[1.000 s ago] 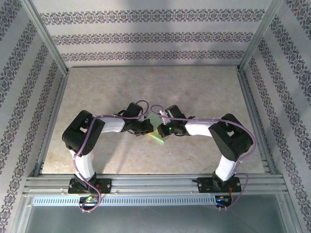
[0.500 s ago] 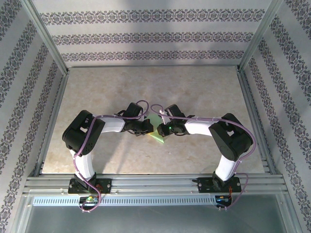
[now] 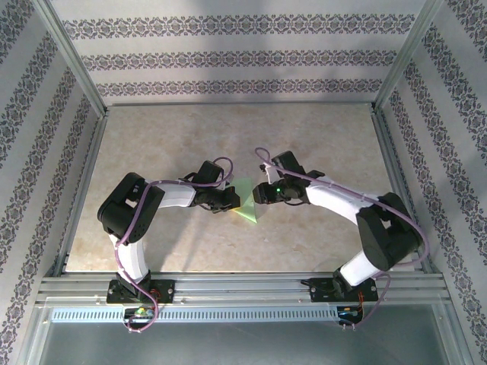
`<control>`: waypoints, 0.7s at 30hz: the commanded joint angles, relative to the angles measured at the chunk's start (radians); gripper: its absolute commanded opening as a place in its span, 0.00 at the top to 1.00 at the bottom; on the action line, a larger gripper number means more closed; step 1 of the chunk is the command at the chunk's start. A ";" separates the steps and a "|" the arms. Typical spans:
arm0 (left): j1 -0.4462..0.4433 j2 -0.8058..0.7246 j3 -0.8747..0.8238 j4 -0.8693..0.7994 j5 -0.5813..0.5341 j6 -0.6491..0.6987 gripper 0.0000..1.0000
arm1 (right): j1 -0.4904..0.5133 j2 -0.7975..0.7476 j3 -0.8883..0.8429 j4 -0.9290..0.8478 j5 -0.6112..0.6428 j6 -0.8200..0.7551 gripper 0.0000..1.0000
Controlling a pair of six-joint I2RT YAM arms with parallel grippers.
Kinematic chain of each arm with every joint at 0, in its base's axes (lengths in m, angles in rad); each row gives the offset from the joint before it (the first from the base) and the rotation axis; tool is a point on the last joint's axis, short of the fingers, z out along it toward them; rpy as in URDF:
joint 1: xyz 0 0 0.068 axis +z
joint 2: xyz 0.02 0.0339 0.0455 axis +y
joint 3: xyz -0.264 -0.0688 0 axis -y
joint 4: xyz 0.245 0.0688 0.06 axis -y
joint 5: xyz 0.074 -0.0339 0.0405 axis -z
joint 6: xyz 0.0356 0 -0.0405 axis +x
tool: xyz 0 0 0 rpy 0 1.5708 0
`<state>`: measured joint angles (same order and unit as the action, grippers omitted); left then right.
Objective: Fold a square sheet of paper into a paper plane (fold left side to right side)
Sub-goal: Third fold the triangle at the center of the table.
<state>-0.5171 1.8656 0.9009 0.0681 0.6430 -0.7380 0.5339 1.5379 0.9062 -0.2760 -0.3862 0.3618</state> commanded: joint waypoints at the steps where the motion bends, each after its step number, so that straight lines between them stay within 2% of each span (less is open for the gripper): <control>1: -0.012 0.059 -0.030 -0.089 -0.082 0.027 0.96 | 0.006 -0.043 0.002 -0.071 -0.137 0.092 0.73; 5: -0.011 0.057 -0.025 -0.095 -0.085 0.030 0.96 | 0.020 -0.036 -0.038 -0.003 -0.237 0.189 0.91; 8: -0.011 0.056 -0.023 -0.099 -0.087 0.032 0.96 | 0.038 0.008 -0.040 0.024 -0.272 0.239 0.99; 21: -0.011 0.060 -0.022 -0.080 -0.084 0.024 0.96 | 0.070 0.126 -0.061 0.087 -0.229 0.312 1.00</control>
<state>-0.5171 1.8656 0.9020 0.0681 0.6430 -0.7376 0.5938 1.6474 0.8635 -0.2184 -0.6254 0.6365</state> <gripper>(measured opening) 0.064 0.055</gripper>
